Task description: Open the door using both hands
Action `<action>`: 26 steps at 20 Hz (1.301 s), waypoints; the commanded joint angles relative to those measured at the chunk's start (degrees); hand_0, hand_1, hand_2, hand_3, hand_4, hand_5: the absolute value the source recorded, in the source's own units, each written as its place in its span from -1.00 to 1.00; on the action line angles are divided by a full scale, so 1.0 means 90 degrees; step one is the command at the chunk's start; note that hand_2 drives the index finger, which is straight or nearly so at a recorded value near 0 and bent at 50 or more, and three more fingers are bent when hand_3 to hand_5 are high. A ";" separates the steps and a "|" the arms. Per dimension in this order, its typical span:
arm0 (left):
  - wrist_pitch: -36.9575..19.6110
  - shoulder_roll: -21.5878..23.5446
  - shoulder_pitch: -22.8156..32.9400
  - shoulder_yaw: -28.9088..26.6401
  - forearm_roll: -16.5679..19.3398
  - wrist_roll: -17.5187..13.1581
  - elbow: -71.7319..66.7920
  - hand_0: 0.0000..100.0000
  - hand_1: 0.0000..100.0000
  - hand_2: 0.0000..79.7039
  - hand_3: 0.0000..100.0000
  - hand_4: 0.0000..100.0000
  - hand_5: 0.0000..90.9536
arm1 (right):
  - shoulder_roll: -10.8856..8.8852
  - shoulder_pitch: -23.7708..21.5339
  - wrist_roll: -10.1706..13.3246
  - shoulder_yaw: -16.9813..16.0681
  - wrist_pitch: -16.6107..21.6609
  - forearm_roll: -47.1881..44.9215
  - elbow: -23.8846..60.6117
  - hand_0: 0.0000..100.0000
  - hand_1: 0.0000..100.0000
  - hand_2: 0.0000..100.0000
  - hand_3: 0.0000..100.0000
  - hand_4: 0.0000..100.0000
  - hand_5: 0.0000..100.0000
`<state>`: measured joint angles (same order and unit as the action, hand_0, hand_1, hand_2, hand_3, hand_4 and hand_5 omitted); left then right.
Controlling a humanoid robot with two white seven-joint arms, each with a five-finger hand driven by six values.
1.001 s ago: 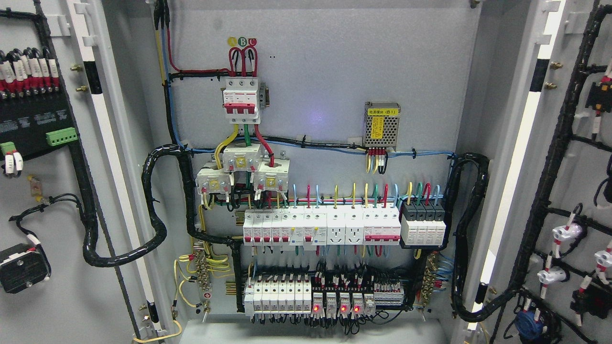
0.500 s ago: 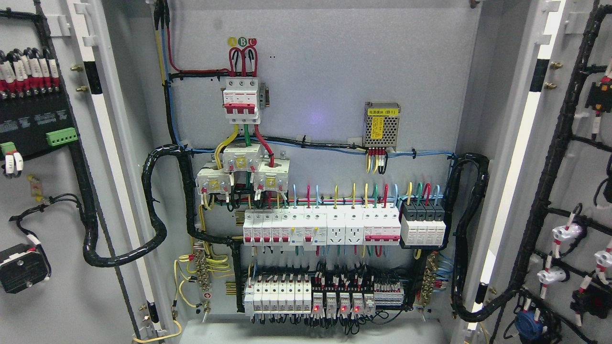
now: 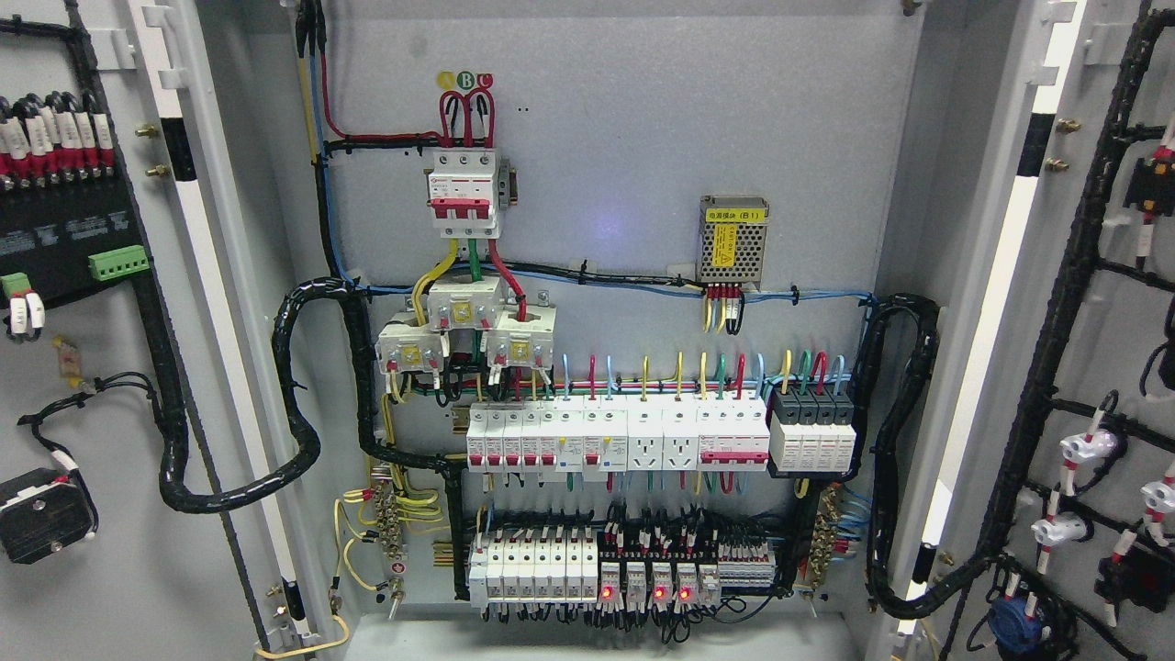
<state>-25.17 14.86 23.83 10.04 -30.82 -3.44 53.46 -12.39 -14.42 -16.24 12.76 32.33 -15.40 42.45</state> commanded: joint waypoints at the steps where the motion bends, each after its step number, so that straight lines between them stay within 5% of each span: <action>1: 0.0024 -0.0537 -0.0548 0.0329 0.0260 -0.0194 -0.3242 -1.00 -1.00 -1.00 -1.00 -1.00 -1.00 | 0.0723 0.0547 -0.0002 0.0096 -0.0242 0.0422 -0.3407 -1.00 -1.00 -1.00 -1.00 -1.00 -1.00; 7: 0.0063 -0.0957 -0.1026 0.0329 0.0933 -0.0662 -0.4775 -1.00 -1.00 -1.00 -1.00 -1.00 -1.00 | 0.0820 0.0596 0.0017 0.0135 -0.1150 0.0790 -0.3993 -1.00 -1.00 -1.00 -1.00 -1.00 -1.00; 11: 0.0160 -0.1162 -0.1338 0.0310 0.1432 -0.0722 -0.5654 -1.00 -1.00 -1.00 -1.00 -1.00 -1.00 | 0.0830 0.0596 0.0660 0.0076 -0.1648 0.1252 -0.4072 -1.00 -1.00 -1.00 -1.00 -1.00 -1.00; 14: 0.0520 -0.1172 -0.1612 0.0300 0.1432 -0.0673 -0.6133 -1.00 -1.00 -1.00 -1.00 -1.00 -1.00 | 0.0879 0.0596 0.1208 0.0086 -0.2028 0.1349 -0.4092 -1.00 -1.00 -1.00 -1.00 -1.00 -1.00; 18: 0.1262 -0.1182 -0.1827 0.0310 0.1452 -0.0673 -0.6457 -1.00 -1.00 -1.00 -1.00 -1.00 -1.00 | 0.0966 0.0665 0.1267 0.0076 -0.2781 0.1437 -0.4082 -1.00 -1.00 -1.00 -1.00 -1.00 -1.00; 23: 0.1606 -0.1270 -0.1847 0.0320 0.1452 -0.0586 -0.6554 -1.00 -1.00 -1.00 -1.00 -1.00 -1.00 | 0.1093 0.0665 0.1560 0.0125 -0.2909 0.1631 -0.4150 -1.00 -1.00 -1.00 -1.00 -1.00 -1.00; 26: 0.1606 -0.1367 -0.1847 0.0300 0.1452 -0.0099 -0.6564 -1.00 -1.00 -1.00 -1.00 -1.00 -1.00 | 0.1113 0.0665 0.1619 0.0115 -0.2919 0.1769 -0.4150 -1.00 -1.00 -1.00 -1.00 -1.00 -1.00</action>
<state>-11.35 5.19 8.07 12.61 -18.12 -7.19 3.75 -4.48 -8.59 -2.46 13.63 6.54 -1.51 11.77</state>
